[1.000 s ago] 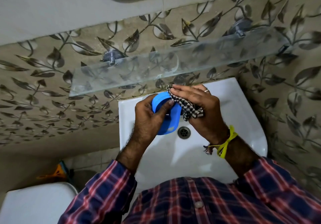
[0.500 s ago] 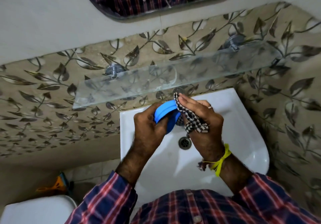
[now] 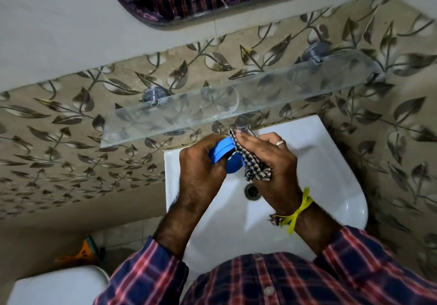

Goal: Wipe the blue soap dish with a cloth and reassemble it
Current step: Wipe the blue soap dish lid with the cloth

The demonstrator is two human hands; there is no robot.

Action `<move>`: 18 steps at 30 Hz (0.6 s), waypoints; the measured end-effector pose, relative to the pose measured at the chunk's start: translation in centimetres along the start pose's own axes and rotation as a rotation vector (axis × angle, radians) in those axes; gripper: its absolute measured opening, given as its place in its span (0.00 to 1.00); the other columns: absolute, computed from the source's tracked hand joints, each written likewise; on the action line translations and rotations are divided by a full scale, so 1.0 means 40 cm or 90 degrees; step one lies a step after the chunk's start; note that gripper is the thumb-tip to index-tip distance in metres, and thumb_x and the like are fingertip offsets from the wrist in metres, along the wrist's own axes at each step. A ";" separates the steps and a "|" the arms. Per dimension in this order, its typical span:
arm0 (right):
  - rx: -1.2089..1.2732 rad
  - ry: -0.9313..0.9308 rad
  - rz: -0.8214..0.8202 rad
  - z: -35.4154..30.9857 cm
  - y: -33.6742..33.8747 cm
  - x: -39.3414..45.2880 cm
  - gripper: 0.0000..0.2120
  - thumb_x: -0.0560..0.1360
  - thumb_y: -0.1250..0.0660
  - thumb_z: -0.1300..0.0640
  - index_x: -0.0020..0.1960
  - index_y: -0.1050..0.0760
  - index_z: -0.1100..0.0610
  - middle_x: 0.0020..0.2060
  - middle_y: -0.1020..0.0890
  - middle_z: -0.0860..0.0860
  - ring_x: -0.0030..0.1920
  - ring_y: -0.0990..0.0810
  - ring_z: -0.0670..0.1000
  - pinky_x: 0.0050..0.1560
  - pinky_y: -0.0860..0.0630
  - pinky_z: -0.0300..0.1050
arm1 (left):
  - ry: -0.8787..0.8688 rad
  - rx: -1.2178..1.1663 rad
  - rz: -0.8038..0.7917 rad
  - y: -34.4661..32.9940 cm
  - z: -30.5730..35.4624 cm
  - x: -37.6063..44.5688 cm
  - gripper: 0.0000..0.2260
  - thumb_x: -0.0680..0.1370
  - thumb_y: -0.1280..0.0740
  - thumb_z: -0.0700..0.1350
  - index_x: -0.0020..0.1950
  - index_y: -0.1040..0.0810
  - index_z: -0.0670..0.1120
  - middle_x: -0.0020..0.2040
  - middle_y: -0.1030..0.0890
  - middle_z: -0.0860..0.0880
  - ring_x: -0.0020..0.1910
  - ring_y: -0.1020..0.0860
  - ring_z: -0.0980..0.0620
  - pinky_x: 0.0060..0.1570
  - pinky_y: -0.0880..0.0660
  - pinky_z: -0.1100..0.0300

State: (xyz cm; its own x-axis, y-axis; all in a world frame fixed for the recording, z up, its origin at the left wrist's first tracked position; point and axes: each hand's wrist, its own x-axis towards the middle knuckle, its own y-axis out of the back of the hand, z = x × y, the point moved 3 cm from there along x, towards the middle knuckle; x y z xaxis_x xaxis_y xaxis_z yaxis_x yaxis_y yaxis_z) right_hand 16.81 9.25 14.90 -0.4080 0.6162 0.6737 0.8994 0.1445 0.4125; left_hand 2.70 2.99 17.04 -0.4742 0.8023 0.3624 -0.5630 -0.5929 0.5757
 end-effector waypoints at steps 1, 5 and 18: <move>0.004 -0.025 -0.009 0.009 0.004 -0.006 0.21 0.68 0.31 0.76 0.60 0.20 0.67 0.58 0.17 0.58 0.51 0.21 0.55 0.54 0.21 0.56 | -0.006 0.009 0.007 0.006 -0.003 -0.003 0.11 0.70 0.27 0.36 0.51 0.14 0.45 0.41 0.18 0.57 0.41 0.20 0.56 0.44 0.25 0.68; -0.023 -0.005 -0.049 0.007 -0.001 -0.002 0.20 0.68 0.29 0.75 0.59 0.19 0.66 0.57 0.16 0.58 0.49 0.21 0.57 0.53 0.21 0.54 | 0.072 -0.026 -0.011 -0.009 -0.018 -0.010 0.08 0.71 0.24 0.35 0.49 0.15 0.42 0.40 0.17 0.51 0.40 0.20 0.52 0.44 0.24 0.62; -0.121 0.042 -0.061 0.039 -0.006 -0.002 0.13 0.74 0.33 0.67 0.57 0.18 0.65 0.56 0.15 0.57 0.46 0.20 0.60 0.50 0.22 0.52 | 0.159 -0.119 -0.053 -0.019 -0.066 -0.019 0.11 0.72 0.23 0.37 0.43 0.20 0.53 0.39 0.18 0.56 0.39 0.21 0.56 0.44 0.23 0.58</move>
State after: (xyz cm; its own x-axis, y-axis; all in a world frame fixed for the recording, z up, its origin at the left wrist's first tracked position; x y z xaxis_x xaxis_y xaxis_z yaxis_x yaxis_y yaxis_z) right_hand 16.87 10.36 13.78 -0.5045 0.5542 0.6621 0.8129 0.0466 0.5805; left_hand 1.69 2.64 14.39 -0.5593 0.8210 0.1148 -0.7111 -0.5463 0.4425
